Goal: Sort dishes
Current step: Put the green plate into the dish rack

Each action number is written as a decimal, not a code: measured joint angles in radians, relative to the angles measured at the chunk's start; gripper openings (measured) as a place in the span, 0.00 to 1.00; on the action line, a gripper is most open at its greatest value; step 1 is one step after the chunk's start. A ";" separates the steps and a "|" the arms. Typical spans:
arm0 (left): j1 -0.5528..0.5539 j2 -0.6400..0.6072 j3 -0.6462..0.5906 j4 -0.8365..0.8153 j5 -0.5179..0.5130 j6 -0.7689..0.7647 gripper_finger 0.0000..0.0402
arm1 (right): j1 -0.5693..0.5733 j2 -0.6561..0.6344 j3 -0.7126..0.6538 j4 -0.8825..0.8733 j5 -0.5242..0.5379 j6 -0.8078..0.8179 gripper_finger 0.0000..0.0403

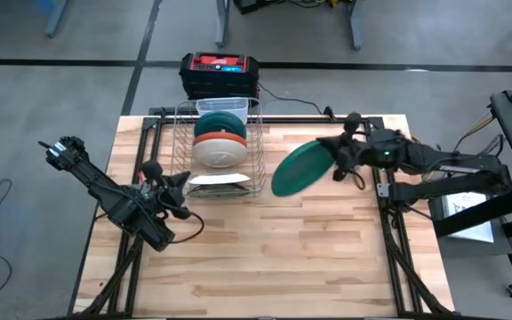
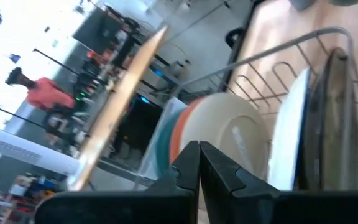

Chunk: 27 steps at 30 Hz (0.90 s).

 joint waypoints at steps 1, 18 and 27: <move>0.000 0.000 0.000 -0.006 -0.017 -0.001 0.00 | 0.000 -0.005 0.000 0.026 -0.002 -0.066 0.00; 0.000 -0.004 0.000 -0.105 -0.045 0.024 0.00 | -0.010 0.129 0.001 0.579 -0.187 -0.816 0.00; 0.000 -0.006 0.008 -0.108 -0.015 0.016 0.00 | -0.052 0.355 0.184 0.667 -0.511 -0.845 0.00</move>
